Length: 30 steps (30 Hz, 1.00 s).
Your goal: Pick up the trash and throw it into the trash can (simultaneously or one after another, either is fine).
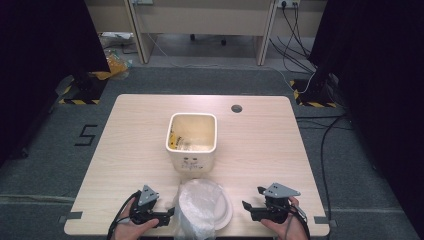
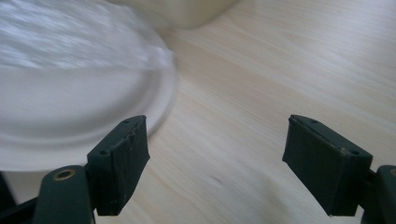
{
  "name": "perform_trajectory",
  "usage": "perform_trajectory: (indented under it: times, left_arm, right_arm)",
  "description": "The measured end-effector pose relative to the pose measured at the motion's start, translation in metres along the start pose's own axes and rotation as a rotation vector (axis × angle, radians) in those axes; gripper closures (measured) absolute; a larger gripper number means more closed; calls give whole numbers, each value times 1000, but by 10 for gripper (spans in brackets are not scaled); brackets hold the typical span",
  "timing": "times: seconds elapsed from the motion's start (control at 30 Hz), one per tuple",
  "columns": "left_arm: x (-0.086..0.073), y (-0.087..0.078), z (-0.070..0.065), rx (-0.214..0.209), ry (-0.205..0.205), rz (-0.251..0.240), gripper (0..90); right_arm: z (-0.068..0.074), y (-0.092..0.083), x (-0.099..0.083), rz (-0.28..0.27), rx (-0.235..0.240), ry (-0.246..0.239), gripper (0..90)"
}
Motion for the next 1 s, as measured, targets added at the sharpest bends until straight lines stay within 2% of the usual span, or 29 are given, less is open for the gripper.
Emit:
perform_trajectory:
  times: [0.17,0.43,0.5,0.57,0.63,0.7,0.83,1.0]
  left_arm:
    - [13,11,-10,5,29,0,166]
    - [31,25,-21,-5,61,-1,165]
    - [34,28,-23,-7,73,5,164]
    - [36,30,-26,-11,78,5,164]
    - [38,32,-28,-16,79,7,163]
    - [39,35,-31,-22,88,9,163]
    - [45,43,-39,-31,96,3,163]
    - [55,58,-47,-32,103,2,162]
  right_arm:
    - [18,-9,5,-26,37,-27,223]
    - [33,-16,12,-50,92,-50,222]
    - [44,-16,17,-58,129,-67,221]
    - [47,-16,18,-53,136,-77,219]
    - [54,-15,19,-42,163,-83,213]
    - [59,-12,17,-22,182,-75,211]
    - [55,-5,12,16,162,-67,212]
    - [36,-5,7,33,145,-9,208]
Point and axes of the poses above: each handheld gripper's, and its own axes: y roughly forward along the jaws, x roughly out of its top, z roughly to its left, the point moved 2 cm from there along y, roughly forward along the jaws, and after that the axes turned 11 degrees about y, right-handed, at the moved point
